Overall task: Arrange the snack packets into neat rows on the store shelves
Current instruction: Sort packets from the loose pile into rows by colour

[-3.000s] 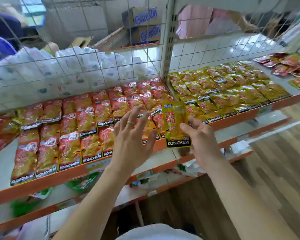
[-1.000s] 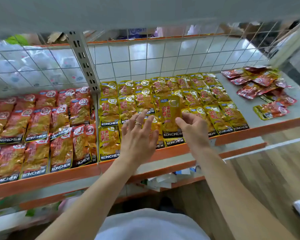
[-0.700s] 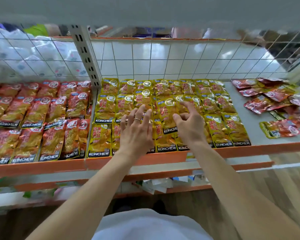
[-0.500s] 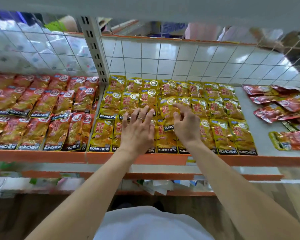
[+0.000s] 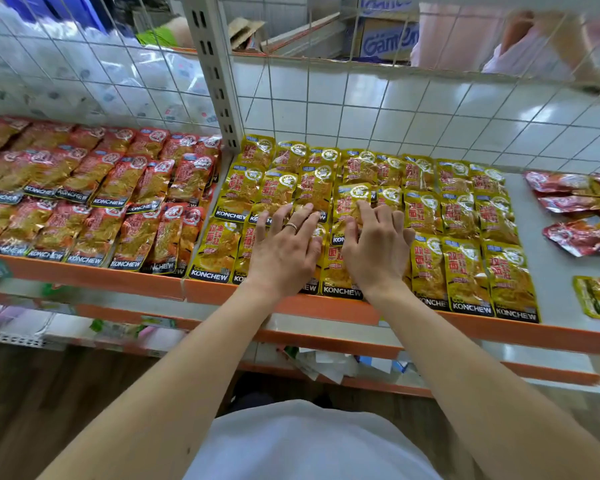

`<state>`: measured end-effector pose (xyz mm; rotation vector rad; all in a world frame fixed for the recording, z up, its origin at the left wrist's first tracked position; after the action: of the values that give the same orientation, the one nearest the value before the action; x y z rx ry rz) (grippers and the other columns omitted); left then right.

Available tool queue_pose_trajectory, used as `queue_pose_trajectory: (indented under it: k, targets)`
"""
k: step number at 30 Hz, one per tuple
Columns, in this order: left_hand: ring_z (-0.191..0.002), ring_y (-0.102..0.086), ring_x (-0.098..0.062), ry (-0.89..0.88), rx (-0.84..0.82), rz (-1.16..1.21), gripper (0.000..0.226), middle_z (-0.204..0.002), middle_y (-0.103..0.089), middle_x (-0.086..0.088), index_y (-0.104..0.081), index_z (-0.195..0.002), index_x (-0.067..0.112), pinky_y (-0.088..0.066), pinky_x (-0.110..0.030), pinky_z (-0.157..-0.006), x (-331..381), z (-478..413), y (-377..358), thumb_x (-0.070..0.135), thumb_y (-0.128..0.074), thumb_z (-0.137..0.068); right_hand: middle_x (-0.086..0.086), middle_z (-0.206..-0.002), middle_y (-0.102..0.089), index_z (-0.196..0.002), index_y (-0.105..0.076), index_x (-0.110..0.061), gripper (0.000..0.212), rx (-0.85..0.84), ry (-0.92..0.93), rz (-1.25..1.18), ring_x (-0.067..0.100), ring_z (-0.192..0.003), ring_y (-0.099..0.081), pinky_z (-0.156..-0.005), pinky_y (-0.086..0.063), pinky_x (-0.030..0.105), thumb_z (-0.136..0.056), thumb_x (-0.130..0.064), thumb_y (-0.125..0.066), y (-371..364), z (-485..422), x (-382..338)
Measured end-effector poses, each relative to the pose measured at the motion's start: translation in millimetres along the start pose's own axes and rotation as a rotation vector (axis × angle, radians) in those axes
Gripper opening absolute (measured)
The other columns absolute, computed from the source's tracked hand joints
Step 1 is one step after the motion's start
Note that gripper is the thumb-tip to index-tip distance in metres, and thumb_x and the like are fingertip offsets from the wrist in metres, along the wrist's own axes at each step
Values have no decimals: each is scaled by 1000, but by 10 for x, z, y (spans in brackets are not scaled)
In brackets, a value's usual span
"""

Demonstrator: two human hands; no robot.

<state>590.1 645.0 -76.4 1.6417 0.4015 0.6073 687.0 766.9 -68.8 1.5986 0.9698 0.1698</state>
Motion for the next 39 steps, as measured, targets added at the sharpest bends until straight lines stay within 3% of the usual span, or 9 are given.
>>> queue_pose_trajectory:
  k: [9,15,20,34,39]
  targets:
    - [-147,-23,-22,0,20,16,64,-158,-36,8,-41,-150,28,-6,-49,-118,1,2,-15,50,-12,-97,5,-130,-41,-137,-50,-23,49,-122,-36,121,26,-122,-31,-89,-28,43,-96,-50,-47,-12,29,7]
    - [-147,-21,-20,0,29,26,59,-158,-35,9,-41,-149,28,-4,-48,-119,-9,-2,-31,50,-19,-98,2,-150,-43,-141,-51,-22,51,-169,104,113,21,-138,-34,-99,-23,48,-96,-45,-52,11,125,-60]
    - [-145,-23,-21,-6,45,62,57,-154,-40,7,-47,-145,26,-6,-48,-119,-11,1,-21,49,-23,-99,-1,-160,-31,-150,-39,-22,56,-253,70,148,17,-146,-23,-106,-18,51,-99,-44,-46,19,73,-98]
    - [-146,-24,-24,16,85,131,63,-155,-41,6,-52,-140,27,-15,-52,-118,-20,28,11,54,-16,-96,-2,-168,-2,-159,-16,-30,58,-362,51,149,20,-154,2,-116,-2,53,-104,-46,-28,-1,218,-149]
    - [-144,-27,-24,20,72,145,61,-153,-44,5,-54,-137,26,-19,-52,-116,-13,47,34,53,-17,-97,-2,-168,0,-159,-13,-29,58,-394,45,126,20,-154,2,-118,-2,54,-105,-44,-26,-7,245,-137]
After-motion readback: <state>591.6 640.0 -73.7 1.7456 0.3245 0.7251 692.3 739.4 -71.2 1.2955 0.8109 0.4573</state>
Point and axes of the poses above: each hand's wrist, its own z-axis away from the middle knuckle, its own y-axis out of the back of the hand, x = y × z, the point moved 3 cm from there along -z, towards the middle knuckle
